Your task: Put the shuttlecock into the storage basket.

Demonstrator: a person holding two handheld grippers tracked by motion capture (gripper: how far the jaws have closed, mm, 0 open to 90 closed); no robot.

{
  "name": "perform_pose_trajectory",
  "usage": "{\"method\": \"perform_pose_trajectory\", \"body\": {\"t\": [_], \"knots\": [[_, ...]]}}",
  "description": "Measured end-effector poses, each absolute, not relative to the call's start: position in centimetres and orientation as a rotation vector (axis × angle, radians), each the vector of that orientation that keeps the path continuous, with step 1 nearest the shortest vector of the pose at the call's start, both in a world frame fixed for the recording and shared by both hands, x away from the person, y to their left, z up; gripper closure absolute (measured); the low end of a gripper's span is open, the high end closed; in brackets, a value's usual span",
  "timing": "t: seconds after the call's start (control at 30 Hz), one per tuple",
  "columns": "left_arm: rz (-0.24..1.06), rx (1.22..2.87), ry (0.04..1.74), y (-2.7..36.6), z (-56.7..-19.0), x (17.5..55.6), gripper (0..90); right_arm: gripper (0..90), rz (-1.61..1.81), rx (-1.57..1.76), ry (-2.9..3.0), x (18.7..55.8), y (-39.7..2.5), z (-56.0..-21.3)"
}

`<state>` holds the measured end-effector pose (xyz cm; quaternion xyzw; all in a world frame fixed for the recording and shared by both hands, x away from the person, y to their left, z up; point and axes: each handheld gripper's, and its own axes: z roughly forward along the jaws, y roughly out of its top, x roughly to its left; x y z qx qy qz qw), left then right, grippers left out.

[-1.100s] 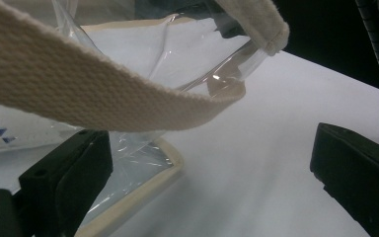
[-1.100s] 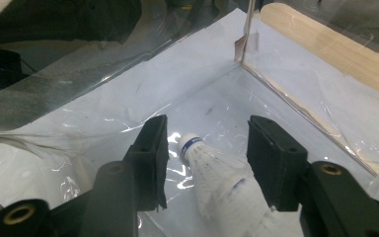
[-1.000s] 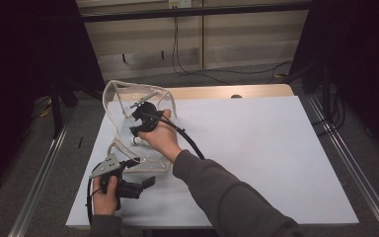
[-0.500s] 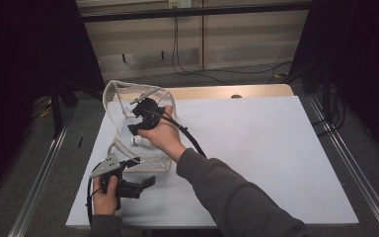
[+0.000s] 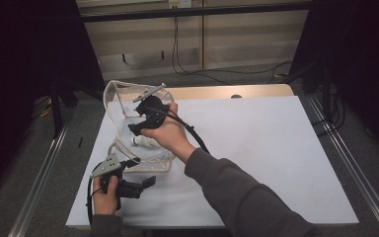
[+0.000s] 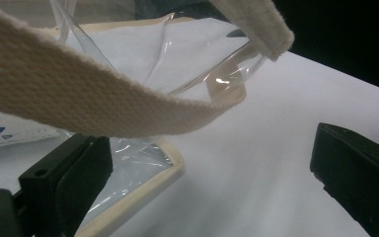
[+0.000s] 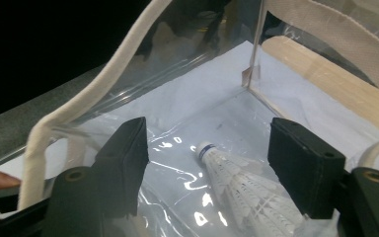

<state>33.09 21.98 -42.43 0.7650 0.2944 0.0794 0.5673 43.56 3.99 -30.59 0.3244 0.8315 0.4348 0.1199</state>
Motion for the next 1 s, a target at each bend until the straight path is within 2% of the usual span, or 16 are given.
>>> {"method": "perform_pose_trajectory", "body": {"t": [1.0], "knots": [[0.186, 1.806, 0.692, 22.0, -42.4, 32.9, 2.7, 15.9, 1.363, 0.908, 2.429, 41.8, -0.4, -30.0]]}}
